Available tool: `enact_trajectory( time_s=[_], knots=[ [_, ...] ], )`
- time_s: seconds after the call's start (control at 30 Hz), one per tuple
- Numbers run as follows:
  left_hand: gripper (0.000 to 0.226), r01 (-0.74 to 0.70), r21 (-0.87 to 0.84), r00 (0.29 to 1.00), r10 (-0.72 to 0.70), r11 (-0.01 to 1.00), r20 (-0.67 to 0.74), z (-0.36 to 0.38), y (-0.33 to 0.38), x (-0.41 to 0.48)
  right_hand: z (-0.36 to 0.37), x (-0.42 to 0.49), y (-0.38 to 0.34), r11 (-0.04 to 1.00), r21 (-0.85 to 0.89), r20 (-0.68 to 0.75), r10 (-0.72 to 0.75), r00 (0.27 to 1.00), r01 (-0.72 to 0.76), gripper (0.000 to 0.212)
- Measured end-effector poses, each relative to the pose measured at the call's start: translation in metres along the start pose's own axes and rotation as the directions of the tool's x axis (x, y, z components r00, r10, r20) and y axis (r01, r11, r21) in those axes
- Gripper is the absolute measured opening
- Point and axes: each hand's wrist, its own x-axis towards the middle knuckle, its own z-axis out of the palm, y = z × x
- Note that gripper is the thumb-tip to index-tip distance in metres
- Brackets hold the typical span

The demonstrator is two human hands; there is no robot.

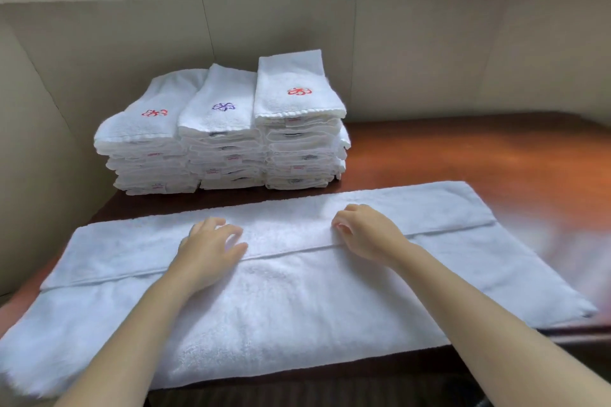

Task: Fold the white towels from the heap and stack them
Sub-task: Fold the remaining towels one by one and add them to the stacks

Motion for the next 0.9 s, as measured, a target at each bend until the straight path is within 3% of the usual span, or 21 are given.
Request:
enact_trajectory(
  time_s=[0.13,0.3,0.47,0.7,0.9],
  knots=[
    [0.042,-0.244,0.040,0.970,0.244,0.969,0.002,0.022,0.043,0.007,-0.017,-0.031,0.058,0.982,-0.061,-0.060,0.174,0.983,-0.178,0.026],
    [0.040,-0.428,0.080,0.898,0.434,0.900,-0.073,0.039,0.087,0.020,-0.035,-0.071,0.119,0.902,-0.124,-0.129,0.399,0.908,-0.414,0.031],
    [0.028,-0.467,0.147,0.868,0.484,0.872,-0.112,0.058,0.137,0.027,-0.051,-0.082,0.140,0.873,-0.108,0.000,0.478,0.878,-0.475,0.056],
    [0.033,-0.481,0.279,0.850,0.520,0.831,-0.086,0.071,0.165,0.031,-0.044,-0.079,0.149,0.847,-0.217,-0.124,0.469,0.874,-0.485,0.031],
    [0.073,-0.454,0.343,0.868,0.495,0.823,-0.039,0.075,0.165,0.033,-0.045,-0.067,0.144,0.788,-0.333,-0.267,0.448,0.853,-0.518,0.028]
  ],
)
